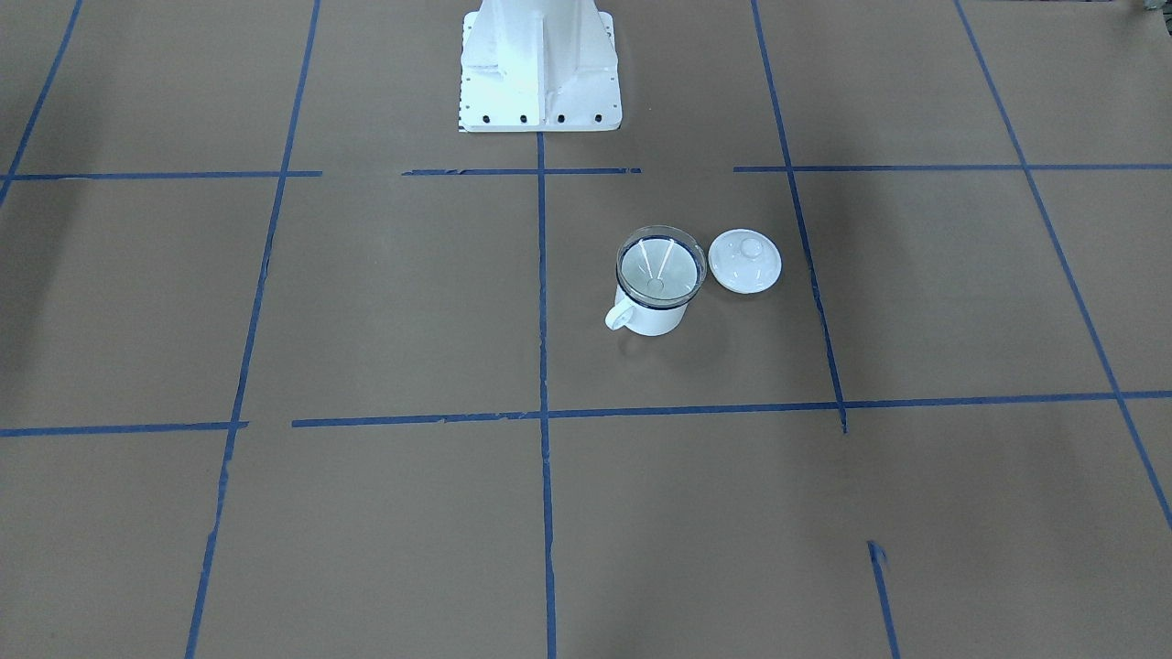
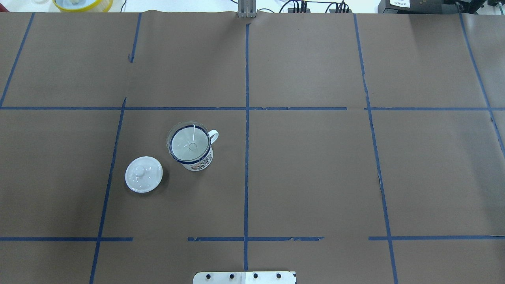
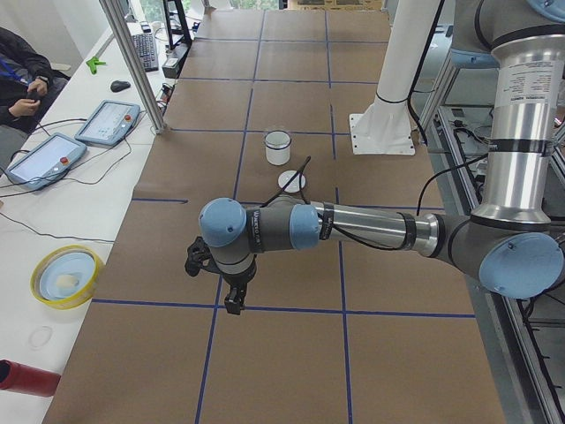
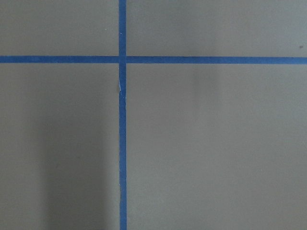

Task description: Remove funnel from cup

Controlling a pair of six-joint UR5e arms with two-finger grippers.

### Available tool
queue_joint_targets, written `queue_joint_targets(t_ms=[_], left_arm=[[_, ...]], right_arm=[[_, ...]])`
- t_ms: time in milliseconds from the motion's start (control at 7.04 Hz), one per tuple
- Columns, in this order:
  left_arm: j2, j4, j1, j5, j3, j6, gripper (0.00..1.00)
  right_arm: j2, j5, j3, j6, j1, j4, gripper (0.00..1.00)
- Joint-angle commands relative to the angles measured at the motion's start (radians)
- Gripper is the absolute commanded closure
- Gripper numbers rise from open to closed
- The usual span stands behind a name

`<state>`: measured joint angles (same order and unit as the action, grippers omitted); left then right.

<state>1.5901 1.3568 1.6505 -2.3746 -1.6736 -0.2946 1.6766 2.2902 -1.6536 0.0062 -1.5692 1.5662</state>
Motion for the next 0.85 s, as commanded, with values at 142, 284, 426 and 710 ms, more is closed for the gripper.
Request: queue_joint_targets(t_ms=[142, 284, 426, 710], left_arm=[[0.001, 0.001, 0.009, -0.003, -0.005, -0.006, 0.00], [0.005, 0.001, 0.011, -0.003, -0.008, -0.005, 0.00], [0.005, 0.002, 0.011, -0.003, -0.011, -0.005, 0.00], [0.007, 0.001, 0.011, 0.000, -0.011, -0.004, 0.00]], right_arm=[[0.000, 0.000, 0.000, 0.000, 0.000, 0.000, 0.00], [0.000, 0.000, 0.000, 0.000, 0.000, 0.000, 0.00], [0.000, 0.000, 0.000, 0.000, 0.000, 0.000, 0.00], [0.000, 0.000, 0.000, 0.000, 0.000, 0.000, 0.00]])
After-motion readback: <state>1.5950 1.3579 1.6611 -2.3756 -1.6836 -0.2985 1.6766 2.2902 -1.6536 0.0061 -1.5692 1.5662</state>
